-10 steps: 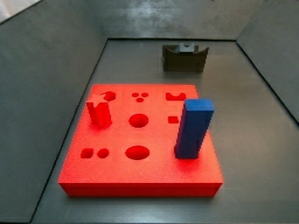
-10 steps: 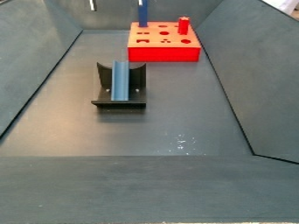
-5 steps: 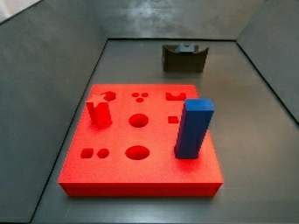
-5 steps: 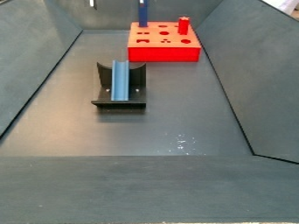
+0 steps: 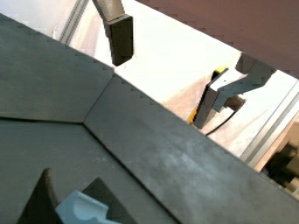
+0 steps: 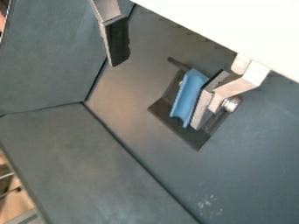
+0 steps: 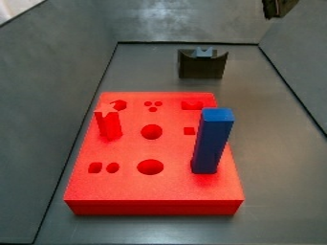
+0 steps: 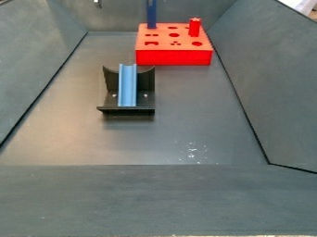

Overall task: Pick up the arch object. Move up. Place the arch object on the fixture. Regrasp the arch object. Move to above the board. Insert the arch object.
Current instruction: Regrasp the arch object.

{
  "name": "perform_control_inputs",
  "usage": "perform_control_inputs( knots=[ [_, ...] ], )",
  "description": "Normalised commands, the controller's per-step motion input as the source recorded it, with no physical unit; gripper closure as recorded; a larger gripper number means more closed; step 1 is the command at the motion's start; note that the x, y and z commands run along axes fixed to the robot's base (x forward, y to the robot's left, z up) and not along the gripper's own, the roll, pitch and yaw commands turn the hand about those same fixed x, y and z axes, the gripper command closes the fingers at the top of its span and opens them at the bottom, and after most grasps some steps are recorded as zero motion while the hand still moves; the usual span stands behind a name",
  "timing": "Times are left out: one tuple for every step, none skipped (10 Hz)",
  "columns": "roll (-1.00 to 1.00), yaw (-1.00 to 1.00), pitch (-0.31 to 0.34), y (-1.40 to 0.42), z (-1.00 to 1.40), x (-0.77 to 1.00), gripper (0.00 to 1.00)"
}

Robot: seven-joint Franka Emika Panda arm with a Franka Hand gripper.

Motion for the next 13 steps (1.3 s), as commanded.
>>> perform_control_inputs(
  knots=[
    [0.26, 0.14, 0.104, -0.03, -0.01, 0.09, 0.00],
    [0.14, 0.15, 0.023, 0.08, -1.00, 0.03, 0.00],
    [0.12, 0.15, 0.001, 0.08, -1.00, 0.03, 0.00],
    [0.10, 0.13, -0.043, 0.07, -1.00, 0.05, 0.00],
    [0.08, 0.11, -0.065, 0.06, -1.00, 0.06, 0.00],
    [0.07, 0.09, -0.083, 0.06, -1.00, 0.07, 0.00],
    [0.06, 0.06, -0.091, 0.06, -1.00, 0.07, 0.00],
    [0.07, 0.04, -0.095, 0.05, -1.00, 0.08, 0.00],
    [0.07, 0.02, -0.093, 0.05, -1.00, 0.09, 0.00],
    [0.07, -0.01, -0.078, 0.04, -1.00, 0.10, 0.00],
    [0.07, -0.02, -0.065, 0.03, -1.00, 0.11, 0.00],
    [0.07, -0.03, -0.042, 0.02, -0.89, 0.11, 0.00],
    [0.07, -0.03, -0.034, 0.02, -0.74, 0.10, 0.00]
  ],
)
